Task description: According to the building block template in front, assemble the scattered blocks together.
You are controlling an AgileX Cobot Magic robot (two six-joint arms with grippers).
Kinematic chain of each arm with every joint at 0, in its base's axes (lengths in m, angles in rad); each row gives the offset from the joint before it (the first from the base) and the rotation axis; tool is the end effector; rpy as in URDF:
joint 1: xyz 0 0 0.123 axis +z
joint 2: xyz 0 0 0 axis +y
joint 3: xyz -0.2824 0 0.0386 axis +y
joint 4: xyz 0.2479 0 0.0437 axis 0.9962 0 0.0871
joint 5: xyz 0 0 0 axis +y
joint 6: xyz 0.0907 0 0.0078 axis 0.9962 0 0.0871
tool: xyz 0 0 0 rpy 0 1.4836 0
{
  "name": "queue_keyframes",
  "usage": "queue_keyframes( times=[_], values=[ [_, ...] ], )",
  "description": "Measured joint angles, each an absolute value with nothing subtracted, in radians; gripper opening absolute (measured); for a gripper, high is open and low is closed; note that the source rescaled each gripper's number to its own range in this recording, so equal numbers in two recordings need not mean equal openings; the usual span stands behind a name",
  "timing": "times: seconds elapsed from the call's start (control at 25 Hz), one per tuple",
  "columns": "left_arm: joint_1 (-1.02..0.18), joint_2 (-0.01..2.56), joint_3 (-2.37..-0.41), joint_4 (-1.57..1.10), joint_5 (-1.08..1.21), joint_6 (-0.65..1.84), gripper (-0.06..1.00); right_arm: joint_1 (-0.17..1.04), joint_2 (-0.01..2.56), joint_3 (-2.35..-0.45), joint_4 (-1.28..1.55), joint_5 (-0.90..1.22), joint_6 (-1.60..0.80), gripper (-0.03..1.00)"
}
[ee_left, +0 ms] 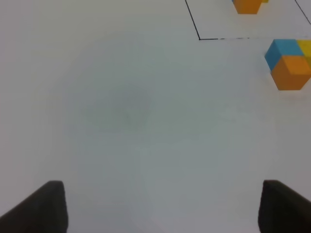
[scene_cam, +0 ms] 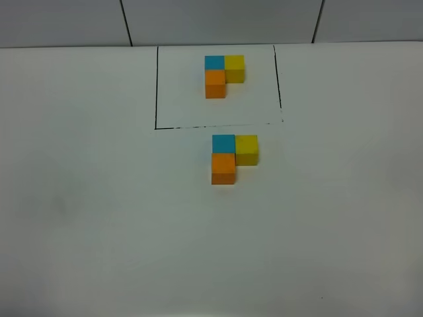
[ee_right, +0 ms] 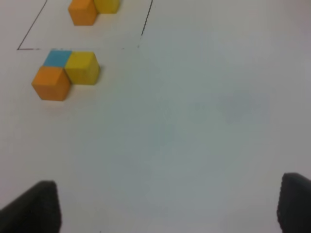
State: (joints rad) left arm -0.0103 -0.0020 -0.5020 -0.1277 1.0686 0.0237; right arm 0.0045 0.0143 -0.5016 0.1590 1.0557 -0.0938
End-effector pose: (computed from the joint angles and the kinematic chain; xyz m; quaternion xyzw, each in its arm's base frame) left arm -0.0062 -0.0101 0.2776 0.0173 0.8523 -0.0603 0.5192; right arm -0.0032 0.0125 0.2789 -0.0442 0.8514 0.0562 0.5196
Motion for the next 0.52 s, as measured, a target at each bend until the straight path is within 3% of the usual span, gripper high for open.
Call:
queue_keyframes(
  times=[0.52],
  values=[
    [-0.01,-0.002,-0.502,-0.128,1.069,0.024,0.68,0.005,0.014,-0.502,0.158,1.056,-0.093,0.75]
  ],
)
